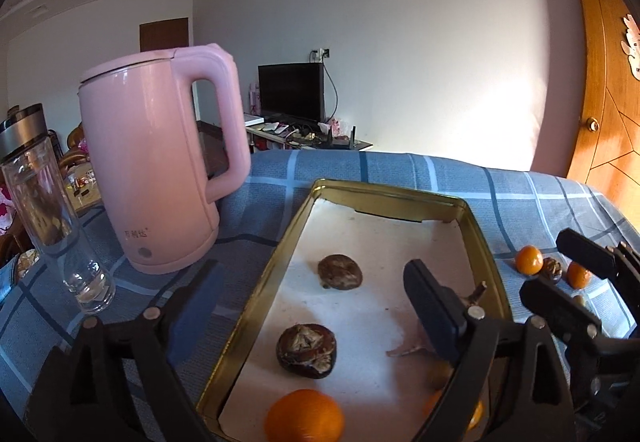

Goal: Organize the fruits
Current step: 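Move the right gripper back to the table and grasp another orange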

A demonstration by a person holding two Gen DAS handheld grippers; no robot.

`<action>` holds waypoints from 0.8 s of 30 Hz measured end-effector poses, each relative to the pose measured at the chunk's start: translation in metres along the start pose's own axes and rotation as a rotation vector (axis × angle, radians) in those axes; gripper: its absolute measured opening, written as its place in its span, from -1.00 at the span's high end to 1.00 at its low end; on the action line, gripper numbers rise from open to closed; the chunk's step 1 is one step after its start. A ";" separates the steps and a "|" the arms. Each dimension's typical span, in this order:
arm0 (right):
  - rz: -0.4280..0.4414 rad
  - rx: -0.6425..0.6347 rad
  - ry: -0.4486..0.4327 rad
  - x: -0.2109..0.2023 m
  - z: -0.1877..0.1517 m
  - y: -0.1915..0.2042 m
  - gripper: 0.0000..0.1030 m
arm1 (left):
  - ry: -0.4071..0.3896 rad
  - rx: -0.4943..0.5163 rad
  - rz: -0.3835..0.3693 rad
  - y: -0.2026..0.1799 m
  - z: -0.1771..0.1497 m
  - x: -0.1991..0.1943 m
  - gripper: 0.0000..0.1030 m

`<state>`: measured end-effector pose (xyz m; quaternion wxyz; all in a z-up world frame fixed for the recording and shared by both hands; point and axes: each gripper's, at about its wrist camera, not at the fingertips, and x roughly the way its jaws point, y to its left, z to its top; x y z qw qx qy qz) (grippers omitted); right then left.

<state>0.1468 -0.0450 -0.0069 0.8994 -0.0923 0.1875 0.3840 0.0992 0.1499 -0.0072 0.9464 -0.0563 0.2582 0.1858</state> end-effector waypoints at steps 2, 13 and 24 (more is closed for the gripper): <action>-0.027 0.022 0.004 -0.007 0.001 -0.014 -0.33 | 0.001 0.018 -0.024 -0.009 0.002 -0.005 -0.81; -0.287 0.164 0.077 -0.041 -0.013 -0.119 -0.34 | -0.013 0.103 -0.154 -0.073 0.025 -0.036 -0.89; -0.369 0.290 0.170 -0.041 -0.046 -0.181 -0.34 | 0.078 0.189 -0.245 -0.172 0.014 -0.002 -0.94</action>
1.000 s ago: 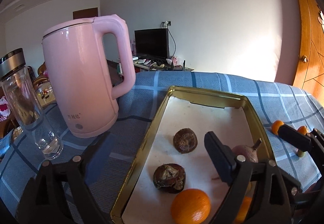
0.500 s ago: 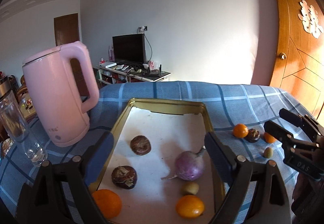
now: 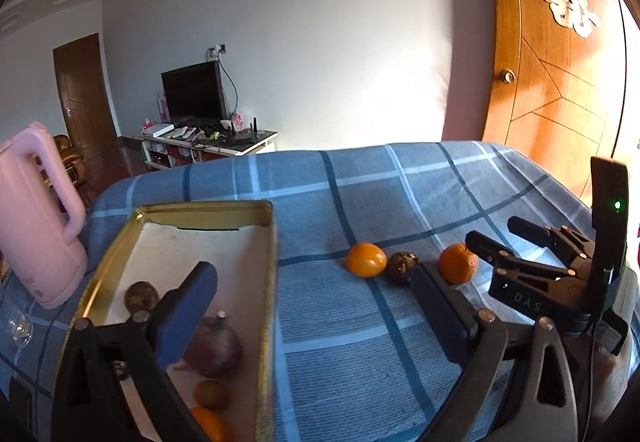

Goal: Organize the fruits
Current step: 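Move the right gripper back to the table and grasp another orange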

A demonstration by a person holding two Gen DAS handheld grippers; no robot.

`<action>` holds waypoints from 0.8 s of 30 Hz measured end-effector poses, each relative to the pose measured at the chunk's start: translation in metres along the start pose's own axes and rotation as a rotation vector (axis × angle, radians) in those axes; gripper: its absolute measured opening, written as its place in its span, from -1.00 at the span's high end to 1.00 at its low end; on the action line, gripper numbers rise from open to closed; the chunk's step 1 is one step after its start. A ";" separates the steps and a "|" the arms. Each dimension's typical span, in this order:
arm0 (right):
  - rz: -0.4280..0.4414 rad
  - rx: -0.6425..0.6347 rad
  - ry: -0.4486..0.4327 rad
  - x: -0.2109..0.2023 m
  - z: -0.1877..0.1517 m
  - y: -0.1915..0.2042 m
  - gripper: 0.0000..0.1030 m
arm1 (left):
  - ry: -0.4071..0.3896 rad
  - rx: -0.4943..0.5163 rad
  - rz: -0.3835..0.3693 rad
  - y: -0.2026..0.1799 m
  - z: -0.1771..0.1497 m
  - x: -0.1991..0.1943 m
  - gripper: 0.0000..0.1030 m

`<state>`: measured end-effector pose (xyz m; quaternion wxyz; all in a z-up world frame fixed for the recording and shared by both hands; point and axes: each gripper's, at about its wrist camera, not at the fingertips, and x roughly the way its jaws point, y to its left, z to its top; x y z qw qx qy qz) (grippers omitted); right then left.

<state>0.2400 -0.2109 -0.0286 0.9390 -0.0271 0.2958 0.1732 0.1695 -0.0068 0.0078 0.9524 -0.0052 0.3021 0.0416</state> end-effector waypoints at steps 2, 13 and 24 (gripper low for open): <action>0.004 0.001 0.023 0.007 -0.003 -0.002 -0.34 | 0.028 0.018 -0.002 -0.014 -0.002 0.014 -0.94; 0.048 -0.011 0.215 0.047 -0.011 -0.003 -0.34 | 0.103 -0.026 -0.029 -0.017 -0.017 0.053 -0.94; 0.030 0.010 0.149 0.018 -0.019 -0.014 0.08 | 0.090 0.066 -0.136 -0.048 -0.025 0.047 -0.88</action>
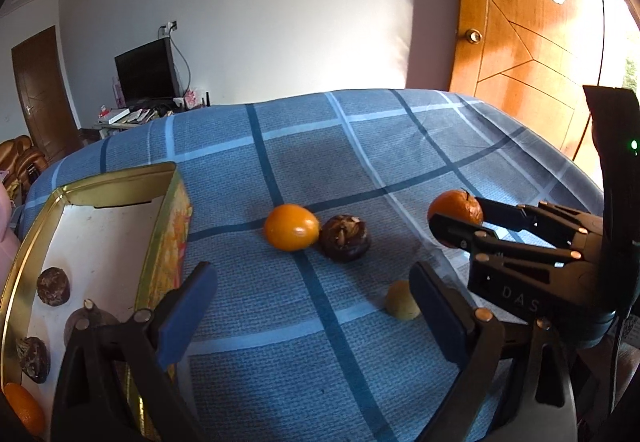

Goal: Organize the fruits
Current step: 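Move the right gripper back to the table and grasp another orange, then grasp a small yellow-brown fruit with the left gripper while the right gripper holds the orange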

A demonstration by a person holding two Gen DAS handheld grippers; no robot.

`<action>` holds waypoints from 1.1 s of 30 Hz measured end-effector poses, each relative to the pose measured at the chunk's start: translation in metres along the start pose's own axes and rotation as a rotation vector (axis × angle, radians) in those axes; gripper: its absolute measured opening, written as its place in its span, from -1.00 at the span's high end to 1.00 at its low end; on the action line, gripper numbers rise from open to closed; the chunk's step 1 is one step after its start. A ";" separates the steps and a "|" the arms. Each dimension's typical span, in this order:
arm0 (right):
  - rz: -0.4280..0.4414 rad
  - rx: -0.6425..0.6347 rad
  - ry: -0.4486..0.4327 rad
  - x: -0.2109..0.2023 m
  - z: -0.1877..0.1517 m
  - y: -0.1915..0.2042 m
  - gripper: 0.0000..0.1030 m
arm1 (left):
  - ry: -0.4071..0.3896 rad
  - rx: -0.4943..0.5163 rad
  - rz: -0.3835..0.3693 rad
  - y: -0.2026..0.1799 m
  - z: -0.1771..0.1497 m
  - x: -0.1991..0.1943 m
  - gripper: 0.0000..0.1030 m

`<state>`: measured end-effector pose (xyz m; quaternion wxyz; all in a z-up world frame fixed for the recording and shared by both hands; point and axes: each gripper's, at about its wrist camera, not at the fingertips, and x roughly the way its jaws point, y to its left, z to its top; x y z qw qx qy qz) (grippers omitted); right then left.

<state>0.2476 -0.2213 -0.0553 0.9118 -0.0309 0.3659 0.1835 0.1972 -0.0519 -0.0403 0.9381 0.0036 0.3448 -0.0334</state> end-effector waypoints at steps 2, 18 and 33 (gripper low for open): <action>-0.011 0.028 -0.024 -0.008 -0.002 -0.009 0.08 | 0.009 0.017 -0.024 -0.007 -0.001 0.001 -0.82; -0.041 0.055 -0.056 -0.021 -0.006 -0.018 0.07 | 0.161 0.079 -0.146 -0.027 -0.013 0.031 0.05; -0.013 -0.005 -0.102 -0.029 -0.008 -0.006 0.07 | 0.116 0.041 -0.149 -0.017 -0.012 0.022 0.48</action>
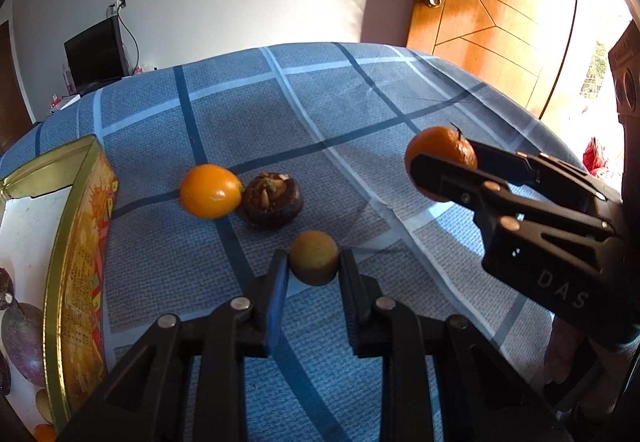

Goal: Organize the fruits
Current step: 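Grasp a small yellow-brown fruit with the left gripper while the right gripper holds the orange, then carry the small fruit in the left gripper and the orange in the right gripper over the tray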

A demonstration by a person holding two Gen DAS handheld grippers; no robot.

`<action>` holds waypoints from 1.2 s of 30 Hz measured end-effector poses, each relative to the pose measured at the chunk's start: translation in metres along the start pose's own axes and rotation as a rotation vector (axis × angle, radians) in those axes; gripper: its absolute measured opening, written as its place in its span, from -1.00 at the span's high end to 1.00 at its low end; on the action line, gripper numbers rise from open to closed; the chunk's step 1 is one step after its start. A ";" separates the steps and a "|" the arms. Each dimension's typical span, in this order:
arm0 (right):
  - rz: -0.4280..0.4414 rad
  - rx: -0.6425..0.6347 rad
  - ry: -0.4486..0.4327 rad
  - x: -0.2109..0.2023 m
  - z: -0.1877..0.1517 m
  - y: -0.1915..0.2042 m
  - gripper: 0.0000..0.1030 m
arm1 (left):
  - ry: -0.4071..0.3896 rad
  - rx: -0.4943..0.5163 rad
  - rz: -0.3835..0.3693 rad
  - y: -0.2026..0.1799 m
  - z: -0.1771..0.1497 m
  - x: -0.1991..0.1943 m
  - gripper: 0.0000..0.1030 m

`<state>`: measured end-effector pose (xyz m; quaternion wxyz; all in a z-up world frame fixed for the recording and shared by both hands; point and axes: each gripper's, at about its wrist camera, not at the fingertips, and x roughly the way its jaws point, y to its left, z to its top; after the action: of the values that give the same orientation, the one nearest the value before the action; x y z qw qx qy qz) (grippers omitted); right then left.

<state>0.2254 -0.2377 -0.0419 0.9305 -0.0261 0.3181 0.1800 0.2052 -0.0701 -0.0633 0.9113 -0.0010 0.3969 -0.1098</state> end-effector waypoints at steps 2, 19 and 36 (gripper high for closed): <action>0.009 -0.007 -0.009 -0.002 0.000 0.002 0.07 | -0.021 -0.009 0.007 0.003 0.000 -0.004 0.48; 0.029 -0.051 -0.095 -0.019 -0.002 0.011 0.07 | -0.138 -0.052 0.051 0.013 0.000 -0.023 0.48; 0.023 -0.066 -0.177 -0.034 -0.005 0.015 0.07 | -0.216 -0.046 0.104 0.011 -0.004 -0.037 0.48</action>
<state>0.1923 -0.2352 -0.0242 0.9514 -0.0370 0.2286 0.2028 0.1804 -0.0517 -0.0400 0.9530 -0.0133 0.2982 -0.0525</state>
